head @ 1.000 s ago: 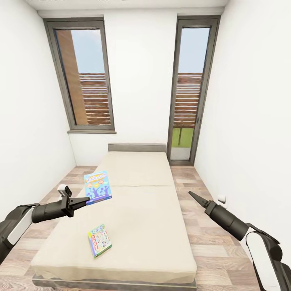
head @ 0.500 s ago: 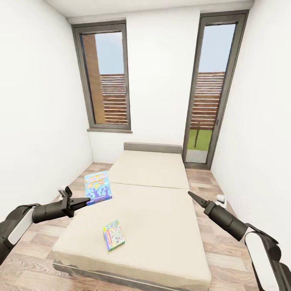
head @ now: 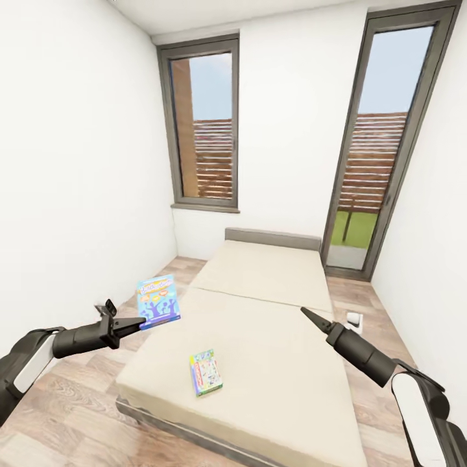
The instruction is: Put all the toys in the child's room - the three board games (two on the bed and one on the table), the two jigsaw puzzles on the table, and the tennis ball on the table - inside the toy box on the table in the child's room.
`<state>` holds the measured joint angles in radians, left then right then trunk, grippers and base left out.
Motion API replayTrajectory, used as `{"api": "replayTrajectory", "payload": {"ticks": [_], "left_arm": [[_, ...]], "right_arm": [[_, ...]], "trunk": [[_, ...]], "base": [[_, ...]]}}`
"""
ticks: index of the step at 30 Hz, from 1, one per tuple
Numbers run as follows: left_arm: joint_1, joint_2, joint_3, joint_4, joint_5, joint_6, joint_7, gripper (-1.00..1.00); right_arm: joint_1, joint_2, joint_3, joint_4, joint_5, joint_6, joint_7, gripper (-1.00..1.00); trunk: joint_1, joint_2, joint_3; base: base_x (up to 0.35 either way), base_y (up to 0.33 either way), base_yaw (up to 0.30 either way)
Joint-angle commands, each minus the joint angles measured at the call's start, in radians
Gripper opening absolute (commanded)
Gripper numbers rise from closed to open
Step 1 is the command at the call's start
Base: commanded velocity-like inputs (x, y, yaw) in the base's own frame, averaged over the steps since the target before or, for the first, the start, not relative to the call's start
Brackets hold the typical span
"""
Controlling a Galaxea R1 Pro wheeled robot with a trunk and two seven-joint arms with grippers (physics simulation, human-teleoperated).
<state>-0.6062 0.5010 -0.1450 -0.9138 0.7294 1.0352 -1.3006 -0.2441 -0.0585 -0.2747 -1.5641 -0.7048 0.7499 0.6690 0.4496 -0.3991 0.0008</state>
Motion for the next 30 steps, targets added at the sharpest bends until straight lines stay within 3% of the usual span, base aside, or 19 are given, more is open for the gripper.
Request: {"api": "replayTrajectory", "payload": {"ticks": [1,21,30], "left_arm": [[-0.001,0.001,-0.003,0.001,0.007,0.009,-0.003,-1.0],[-0.001,-0.003,-0.002,0.001,0.005,0.008,-0.002,-1.0],[-0.001,-0.004,-0.002,0.001,-0.012,0.008,-0.002,-1.0]], "right_arm": [[0.0,0.0,-0.001,0.0,-0.003,0.006,0.001,1.0],[-0.001,0.001,-0.001,0.001,-0.002,0.006,0.001,1.0],[-0.001,0.0,-0.002,0.002,-0.005,0.006,0.002,1.0]], "trunk": [[0.0,-0.001,0.0],[0.0,-0.001,0.0],[0.0,-0.001,0.0]], "base": [[0.0,0.0,0.291],[0.0,0.0,0.291],[0.0,0.0,0.291]]}}
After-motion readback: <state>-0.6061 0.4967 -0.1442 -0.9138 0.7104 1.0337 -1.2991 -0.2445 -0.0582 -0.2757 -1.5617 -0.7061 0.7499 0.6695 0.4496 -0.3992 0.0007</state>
